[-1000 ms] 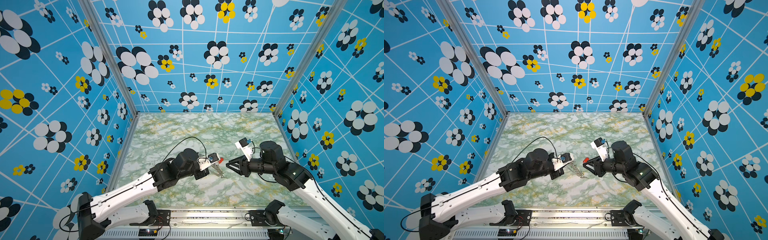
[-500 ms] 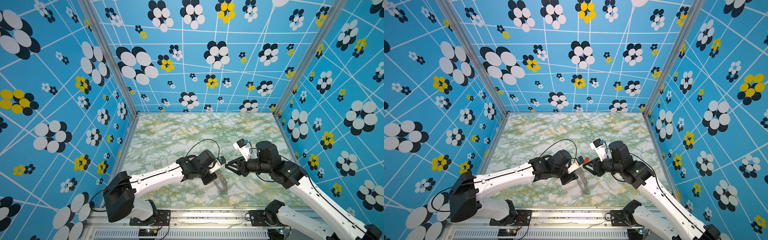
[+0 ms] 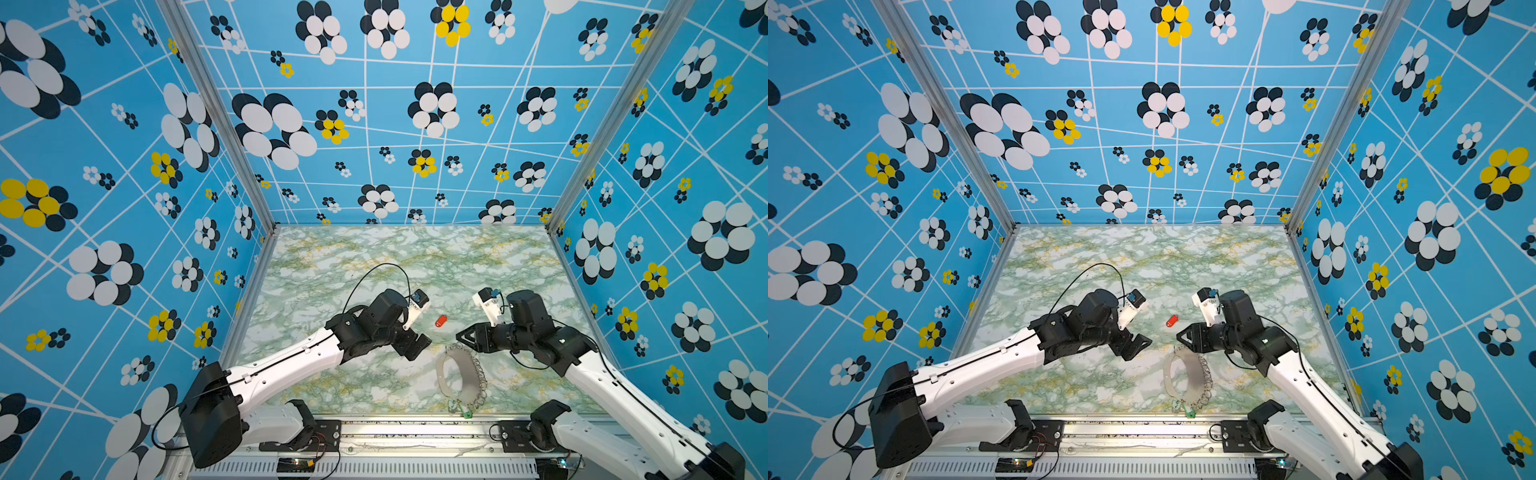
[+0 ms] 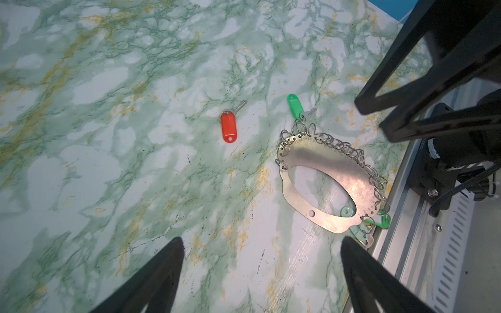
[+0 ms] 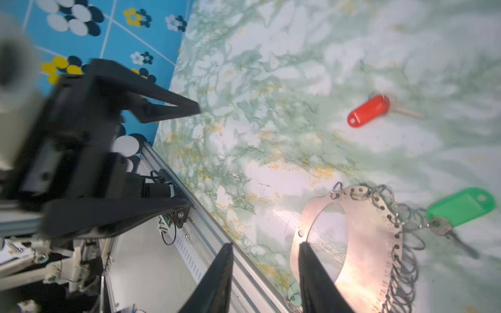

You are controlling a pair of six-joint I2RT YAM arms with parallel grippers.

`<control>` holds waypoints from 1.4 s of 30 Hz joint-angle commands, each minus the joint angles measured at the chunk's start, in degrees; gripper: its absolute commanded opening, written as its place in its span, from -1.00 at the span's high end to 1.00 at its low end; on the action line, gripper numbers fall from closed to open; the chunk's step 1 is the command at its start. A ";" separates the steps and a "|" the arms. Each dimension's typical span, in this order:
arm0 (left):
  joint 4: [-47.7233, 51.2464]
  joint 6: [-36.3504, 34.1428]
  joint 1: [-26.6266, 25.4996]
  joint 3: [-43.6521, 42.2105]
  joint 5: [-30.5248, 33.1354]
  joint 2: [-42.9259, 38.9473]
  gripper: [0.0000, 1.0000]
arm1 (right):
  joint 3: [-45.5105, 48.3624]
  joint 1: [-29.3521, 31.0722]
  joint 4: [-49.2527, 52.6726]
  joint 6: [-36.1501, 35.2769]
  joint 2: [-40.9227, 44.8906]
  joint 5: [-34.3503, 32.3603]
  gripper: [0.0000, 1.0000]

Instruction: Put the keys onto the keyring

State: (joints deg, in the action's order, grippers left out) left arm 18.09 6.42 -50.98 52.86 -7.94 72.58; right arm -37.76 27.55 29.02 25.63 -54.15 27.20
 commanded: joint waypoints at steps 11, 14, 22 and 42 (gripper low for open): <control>-1.39 7.62 0.53 -1.36 0.92 0.49 -0.91 | 13.29 5.97 1.25 20.51 -3.24 -12.64 -0.41; -1.48 7.87 0.55 -1.36 1.32 0.40 -0.92 | 14.37 9.07 -5.53 24.53 -6.99 -10.16 -0.42; -0.60 7.81 1.72 -2.65 2.36 -1.72 -0.96 | 12.74 15.15 -34.28 35.79 -25.60 -2.90 -0.43; -1.56 9.32 3.57 -6.06 1.93 -4.97 -0.98 | 6.76 5.68 -14.10 15.76 -15.31 -11.40 -0.74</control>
State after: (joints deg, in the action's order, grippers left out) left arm 17.54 15.05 -47.83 47.68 -5.61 67.48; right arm -31.46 34.35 11.86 46.81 -66.37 15.86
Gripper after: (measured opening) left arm 0.988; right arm 0.887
